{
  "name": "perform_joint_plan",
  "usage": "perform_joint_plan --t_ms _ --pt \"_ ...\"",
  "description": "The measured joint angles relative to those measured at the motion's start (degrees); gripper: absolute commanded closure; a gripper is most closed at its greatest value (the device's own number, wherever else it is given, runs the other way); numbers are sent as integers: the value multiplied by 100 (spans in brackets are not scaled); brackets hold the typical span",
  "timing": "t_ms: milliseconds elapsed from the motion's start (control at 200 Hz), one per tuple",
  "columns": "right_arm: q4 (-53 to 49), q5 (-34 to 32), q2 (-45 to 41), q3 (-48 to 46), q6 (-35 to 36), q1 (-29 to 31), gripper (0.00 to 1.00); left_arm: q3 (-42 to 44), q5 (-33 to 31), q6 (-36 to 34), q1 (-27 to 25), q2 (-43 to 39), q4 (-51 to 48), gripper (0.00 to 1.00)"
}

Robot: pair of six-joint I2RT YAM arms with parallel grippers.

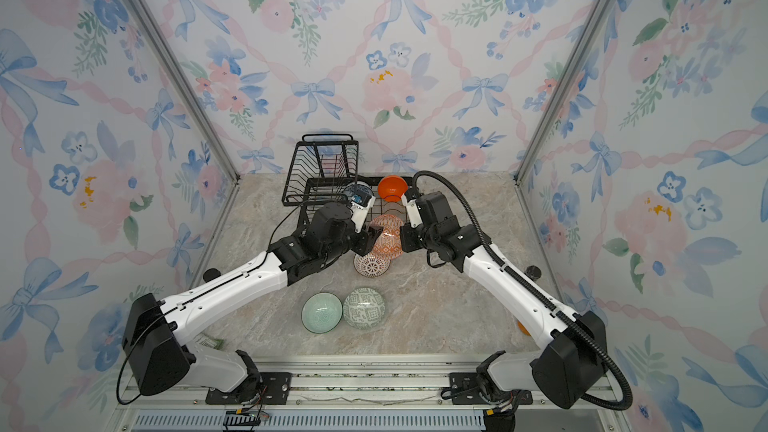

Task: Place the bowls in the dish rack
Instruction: 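Close the right gripper on the orange-patterned bowl rim while the left gripper releases it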

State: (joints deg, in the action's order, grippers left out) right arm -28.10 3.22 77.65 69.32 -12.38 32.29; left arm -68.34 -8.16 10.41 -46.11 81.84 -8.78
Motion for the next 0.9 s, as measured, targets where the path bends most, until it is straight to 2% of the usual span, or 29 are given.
perform_joint_plan --t_ms 75,385,900 --pt "15 -2 0 0 28 0 100 33 15 -55 2 -52 15 2" --pt "90 -105 0 -52 214 -24 100 431 55 -42 214 -608 129 2" --pt "387 -374 2 -238 664 -81 100 1794 39 168 302 -1773 140 2"
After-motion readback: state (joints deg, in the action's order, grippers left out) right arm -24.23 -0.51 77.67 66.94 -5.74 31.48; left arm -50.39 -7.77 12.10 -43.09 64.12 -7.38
